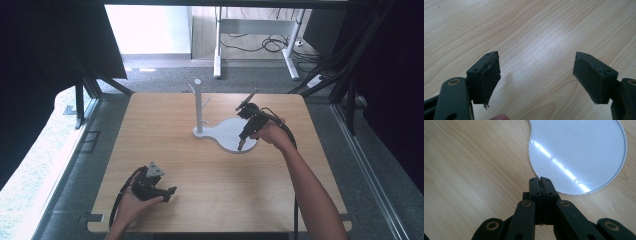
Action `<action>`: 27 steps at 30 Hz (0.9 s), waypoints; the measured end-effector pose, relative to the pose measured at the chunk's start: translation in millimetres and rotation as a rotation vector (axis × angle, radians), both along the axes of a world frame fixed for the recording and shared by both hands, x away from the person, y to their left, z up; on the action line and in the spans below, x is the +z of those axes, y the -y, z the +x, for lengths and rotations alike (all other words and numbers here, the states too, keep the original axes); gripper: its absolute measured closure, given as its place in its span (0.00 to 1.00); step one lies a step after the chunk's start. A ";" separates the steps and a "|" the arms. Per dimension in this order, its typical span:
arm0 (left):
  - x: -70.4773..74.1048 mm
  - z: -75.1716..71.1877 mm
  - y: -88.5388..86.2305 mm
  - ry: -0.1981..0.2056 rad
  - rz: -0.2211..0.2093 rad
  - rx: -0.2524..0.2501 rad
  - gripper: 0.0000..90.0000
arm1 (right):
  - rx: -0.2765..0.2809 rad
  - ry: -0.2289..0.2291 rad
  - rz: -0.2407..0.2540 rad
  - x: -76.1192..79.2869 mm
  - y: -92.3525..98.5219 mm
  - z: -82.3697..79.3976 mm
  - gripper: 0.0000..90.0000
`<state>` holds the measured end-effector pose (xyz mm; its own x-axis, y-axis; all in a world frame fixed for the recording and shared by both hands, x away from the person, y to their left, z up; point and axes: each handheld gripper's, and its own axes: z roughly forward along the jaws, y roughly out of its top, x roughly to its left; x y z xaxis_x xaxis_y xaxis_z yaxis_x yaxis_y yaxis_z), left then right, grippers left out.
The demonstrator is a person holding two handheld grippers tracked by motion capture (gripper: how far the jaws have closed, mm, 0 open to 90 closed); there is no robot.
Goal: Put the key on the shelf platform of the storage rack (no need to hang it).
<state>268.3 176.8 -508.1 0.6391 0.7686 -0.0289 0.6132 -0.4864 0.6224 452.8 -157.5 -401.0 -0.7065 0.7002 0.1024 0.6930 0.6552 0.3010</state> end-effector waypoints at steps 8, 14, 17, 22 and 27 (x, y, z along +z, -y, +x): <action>-0.5 0.0 0.8 -0.002 0.002 -0.004 0.25 | -0.006 0.006 0.001 -0.2 -0.8 4.5 0.99; -0.6 0.0 0.9 -0.003 0.004 -0.004 0.25 | -0.014 0.003 -0.009 -2.9 -0.4 7.8 0.99; -0.7 0.0 1.2 -0.003 0.005 -0.005 0.25 | -0.026 0.002 -0.006 -3.3 0.3 9.8 0.99; -0.9 0.0 1.4 -0.003 0.007 -0.005 0.25 | -0.034 -0.001 -0.012 -4.4 0.8 13.0 0.99; -1.5 0.0 2.1 -0.007 0.005 -0.006 0.25 | -0.035 0.007 -0.015 -3.2 -0.1 16.3 0.99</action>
